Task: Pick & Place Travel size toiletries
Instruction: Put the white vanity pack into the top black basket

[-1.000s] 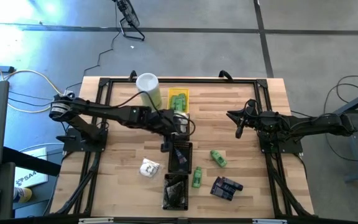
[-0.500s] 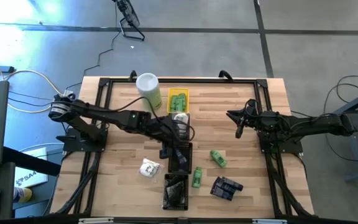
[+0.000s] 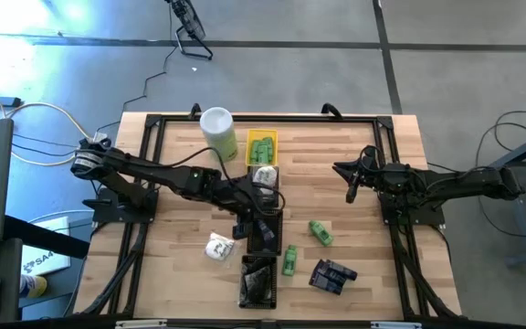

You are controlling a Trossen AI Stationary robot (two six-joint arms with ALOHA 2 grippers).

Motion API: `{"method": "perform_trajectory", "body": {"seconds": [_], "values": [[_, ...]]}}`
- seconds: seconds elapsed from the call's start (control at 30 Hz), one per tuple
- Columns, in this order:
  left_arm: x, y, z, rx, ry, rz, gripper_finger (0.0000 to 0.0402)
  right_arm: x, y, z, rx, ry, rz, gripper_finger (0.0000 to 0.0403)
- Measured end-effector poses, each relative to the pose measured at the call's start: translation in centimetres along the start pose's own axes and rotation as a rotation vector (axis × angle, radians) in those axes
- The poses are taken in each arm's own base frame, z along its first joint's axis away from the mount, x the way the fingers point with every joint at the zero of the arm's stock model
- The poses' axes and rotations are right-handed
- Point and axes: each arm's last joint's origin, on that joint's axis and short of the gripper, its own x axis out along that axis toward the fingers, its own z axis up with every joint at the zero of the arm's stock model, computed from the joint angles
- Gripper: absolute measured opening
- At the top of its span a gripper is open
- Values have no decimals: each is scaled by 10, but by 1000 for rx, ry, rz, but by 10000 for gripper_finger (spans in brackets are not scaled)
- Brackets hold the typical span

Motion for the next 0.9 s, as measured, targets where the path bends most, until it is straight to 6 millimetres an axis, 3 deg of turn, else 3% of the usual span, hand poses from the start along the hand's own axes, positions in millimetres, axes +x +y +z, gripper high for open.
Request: {"method": "perform_trajectory", "body": {"seconds": [0.9], "values": [[0,0,-1,-27,8,-14,100,0,0,0,0,0,0,46]]}}
